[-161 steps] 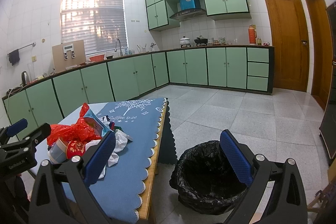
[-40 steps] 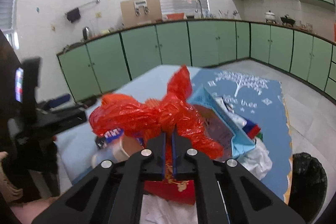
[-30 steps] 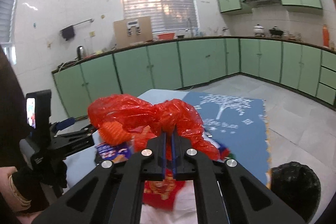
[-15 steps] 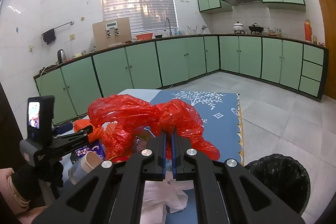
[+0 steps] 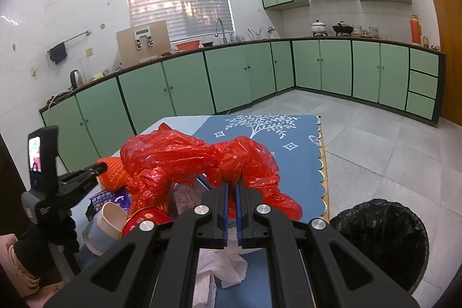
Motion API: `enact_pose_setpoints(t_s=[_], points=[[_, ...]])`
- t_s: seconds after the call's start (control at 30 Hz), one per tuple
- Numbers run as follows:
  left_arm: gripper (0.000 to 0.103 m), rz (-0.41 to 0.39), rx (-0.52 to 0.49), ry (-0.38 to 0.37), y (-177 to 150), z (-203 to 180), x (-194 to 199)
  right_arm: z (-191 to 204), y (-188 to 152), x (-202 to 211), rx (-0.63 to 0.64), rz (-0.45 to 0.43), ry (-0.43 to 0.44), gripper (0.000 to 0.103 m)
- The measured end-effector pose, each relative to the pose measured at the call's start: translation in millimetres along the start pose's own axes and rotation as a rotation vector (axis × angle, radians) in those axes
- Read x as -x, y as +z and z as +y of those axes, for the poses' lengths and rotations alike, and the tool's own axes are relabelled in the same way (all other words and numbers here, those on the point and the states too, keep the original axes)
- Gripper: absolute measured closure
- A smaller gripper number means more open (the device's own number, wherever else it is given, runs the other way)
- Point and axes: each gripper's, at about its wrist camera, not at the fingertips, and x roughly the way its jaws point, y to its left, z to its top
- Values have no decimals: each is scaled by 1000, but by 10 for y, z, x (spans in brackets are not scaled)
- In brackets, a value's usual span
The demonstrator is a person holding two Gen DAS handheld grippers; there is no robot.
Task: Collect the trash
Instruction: 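Grasp the orange mesh net with the left tool while the right tool grasps the red plastic bag, then carry both items to the black bin and open both tools to drop them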
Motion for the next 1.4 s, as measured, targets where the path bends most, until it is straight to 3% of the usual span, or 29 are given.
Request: enact_pose_setpoints(t_s=[0.17,0.33,0.47,0.53,0.6,0.87,0.93,0.97,1.0,1.1,1.4], points=[[103,-111,7,-3,149,29,315,-9,40,71,-7,-20,-15,99],[103,-181,29,-62,261,-14,602,-79,71,174,-21,-47,-39,99],[103,-130,7,-51,216,-73,539,-153,62,193,-49,-39,-38,99],[95,-53,5,-41,137,-45,391,-135,39,181,-38,-33,-40,99],[54,-15,19,-21,96,-18,271,-96,32,156,-30,-25,-42,99],[29,85,-14,65,8,18,-195,-80,-11,28,-29,5,-35,99],[29,128,4,51,1,34,-307,-66,-13,4,-23,10,-37,99],[38,145,19,39,-4,54,-346,-69,-10,-5,-20,13,-38,99],[56,160,34,19,-4,72,-380,-74,-8,-17,-19,16,-39,99],[89,185,46,-34,-1,92,-427,-89,7,-31,-21,19,-40,99],[93,17,17,-31,130,79,63,-133,33,23,-21,-6,-51,99]])
